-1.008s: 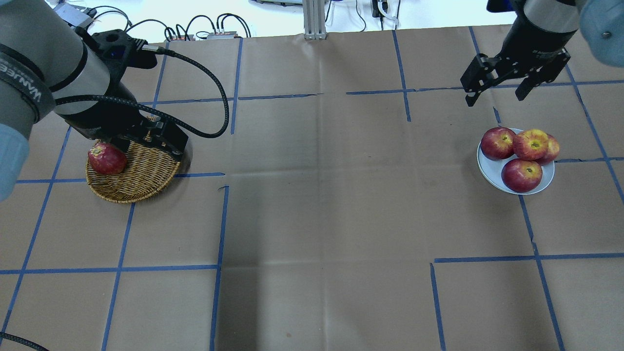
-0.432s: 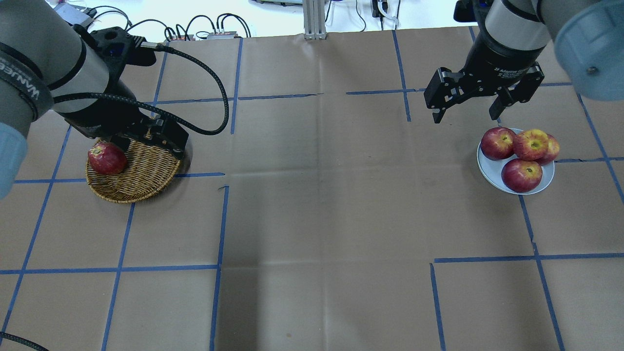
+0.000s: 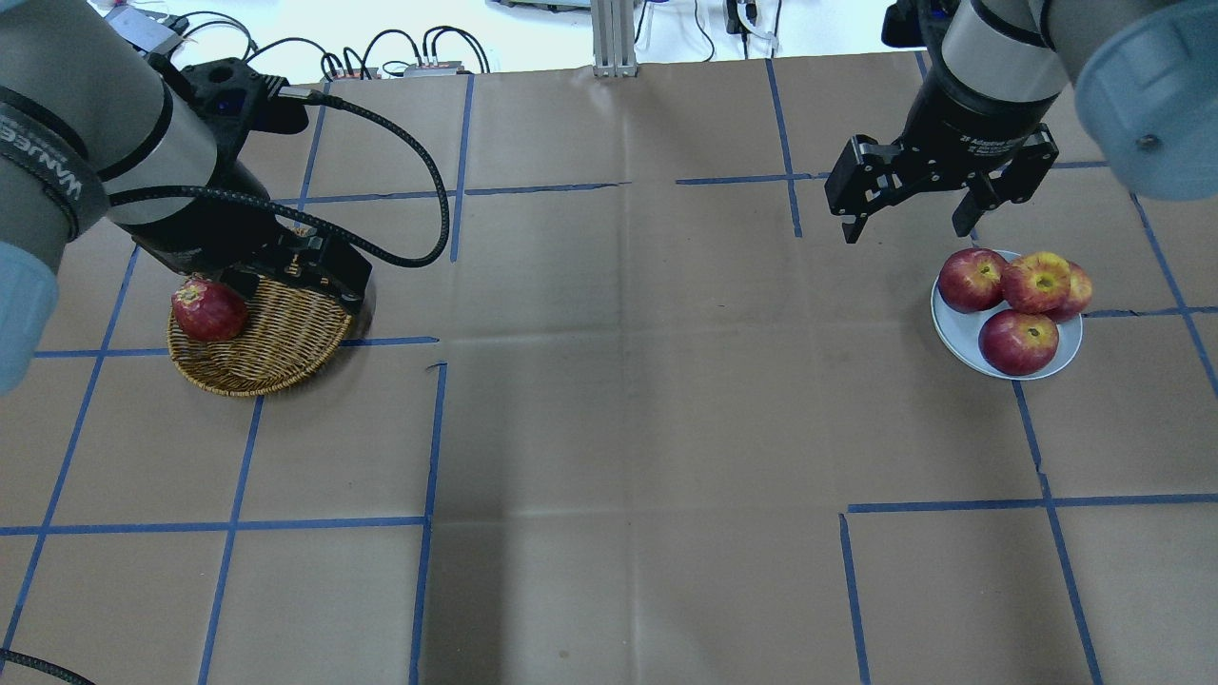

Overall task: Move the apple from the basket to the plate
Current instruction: 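Open the right gripper and raise it away from the plate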

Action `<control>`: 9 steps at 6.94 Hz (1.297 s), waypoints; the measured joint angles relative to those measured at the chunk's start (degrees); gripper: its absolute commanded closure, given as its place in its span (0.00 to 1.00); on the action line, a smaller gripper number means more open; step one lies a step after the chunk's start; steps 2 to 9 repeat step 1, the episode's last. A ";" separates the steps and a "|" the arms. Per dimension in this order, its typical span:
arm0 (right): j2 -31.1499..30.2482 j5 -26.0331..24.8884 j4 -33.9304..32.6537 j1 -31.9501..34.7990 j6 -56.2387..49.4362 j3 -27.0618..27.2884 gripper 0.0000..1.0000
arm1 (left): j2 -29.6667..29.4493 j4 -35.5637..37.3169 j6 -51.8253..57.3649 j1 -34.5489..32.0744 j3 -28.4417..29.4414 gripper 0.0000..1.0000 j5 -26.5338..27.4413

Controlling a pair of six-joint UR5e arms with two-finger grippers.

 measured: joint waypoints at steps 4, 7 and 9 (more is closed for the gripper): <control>-0.06 -0.04 -0.01 0.00 0.01 -0.03 0.00 | 0.03 -0.02 0.00 0.00 -0.05 0.01 0.01; -0.06 -0.04 -0.01 0.00 0.01 -0.03 0.00 | 0.03 -0.02 0.00 0.00 -0.05 0.01 0.01; -0.06 -0.04 -0.01 0.00 0.01 -0.03 0.00 | 0.03 -0.02 0.00 0.00 -0.05 0.01 0.01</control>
